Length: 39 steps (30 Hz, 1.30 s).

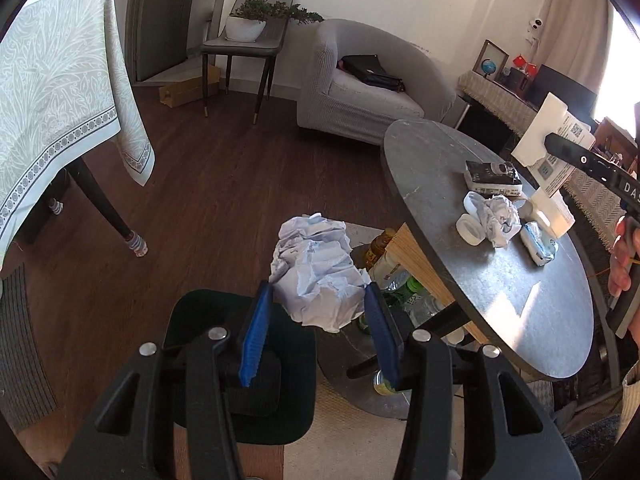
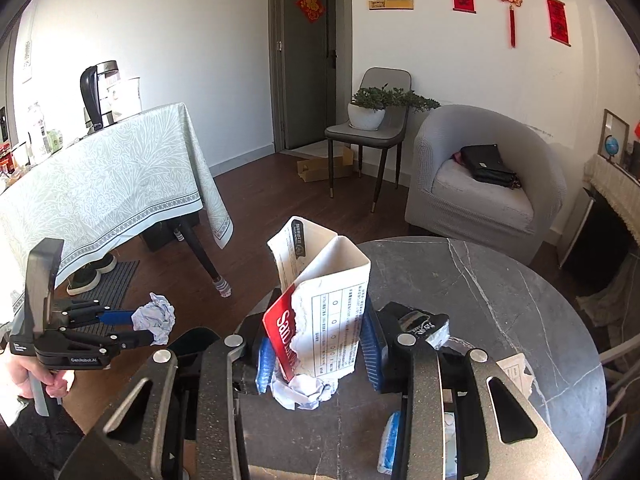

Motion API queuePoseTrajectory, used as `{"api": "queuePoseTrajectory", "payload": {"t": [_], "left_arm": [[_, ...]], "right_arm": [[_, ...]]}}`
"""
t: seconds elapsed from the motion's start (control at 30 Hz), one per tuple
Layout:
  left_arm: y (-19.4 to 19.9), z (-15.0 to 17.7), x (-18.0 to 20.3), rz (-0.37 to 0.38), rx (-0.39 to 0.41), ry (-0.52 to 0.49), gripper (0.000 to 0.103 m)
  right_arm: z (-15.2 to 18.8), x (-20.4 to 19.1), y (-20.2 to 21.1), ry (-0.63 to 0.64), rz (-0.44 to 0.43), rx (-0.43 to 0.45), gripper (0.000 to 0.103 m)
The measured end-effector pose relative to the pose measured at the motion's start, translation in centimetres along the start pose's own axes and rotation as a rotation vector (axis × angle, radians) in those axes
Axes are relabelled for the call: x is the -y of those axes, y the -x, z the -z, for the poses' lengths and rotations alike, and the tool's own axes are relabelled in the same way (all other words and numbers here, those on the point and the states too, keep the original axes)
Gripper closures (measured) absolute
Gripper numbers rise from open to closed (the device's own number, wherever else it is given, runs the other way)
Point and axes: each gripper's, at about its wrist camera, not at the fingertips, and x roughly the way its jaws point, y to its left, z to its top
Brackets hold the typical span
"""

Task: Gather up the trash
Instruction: 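Open the left gripper over the green bin while the right carries the SanDisk box, then lower the SanDisk box into the green bin and open the right gripper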

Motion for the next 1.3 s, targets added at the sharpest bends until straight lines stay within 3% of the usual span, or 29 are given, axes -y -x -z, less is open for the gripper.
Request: {"api": "queuePoseTrajectory", "payload": {"t": [0.37,0.67,0.77,0.83,0.97,1.3], "left_arm": [[-3.7,3.0,-6.3,-0.089,-0.161,0.051,0.053],[-6.8,6.0,-8.1,-0.095,-0.306,0.049,0.053],[-7.1,6.4,-8.4,-0.101,-0.321,0.032,0.043],[-6.9,6.6,-8.5,-0.094,-0.317,0.018,0.035],[-5.5,6.2,-8.9,-0.094,-0.275,0.005,0.036],[-0.1,3.9,-10.6,-0.096,-0.111,0.058,0.056]], "right_arm": [[-1.1,-9.3,-4.4,0.039,-0.167,-0.087,0.067],[0.1,-14.8,-8.5,0.055,-0.216,-0.207,0.067],[0.7,-16.0,-9.7,0.062,-0.227,-0.238,0.067],[1.1,-16.6,-10.6,0.069,-0.229,-0.259,0.067],[2.1,-18.2,-12.5,0.094,-0.229,-0.301,0.067],[5.6,-19.9,-17.2,0.096,-0.249,-0.406,0.067]]}}
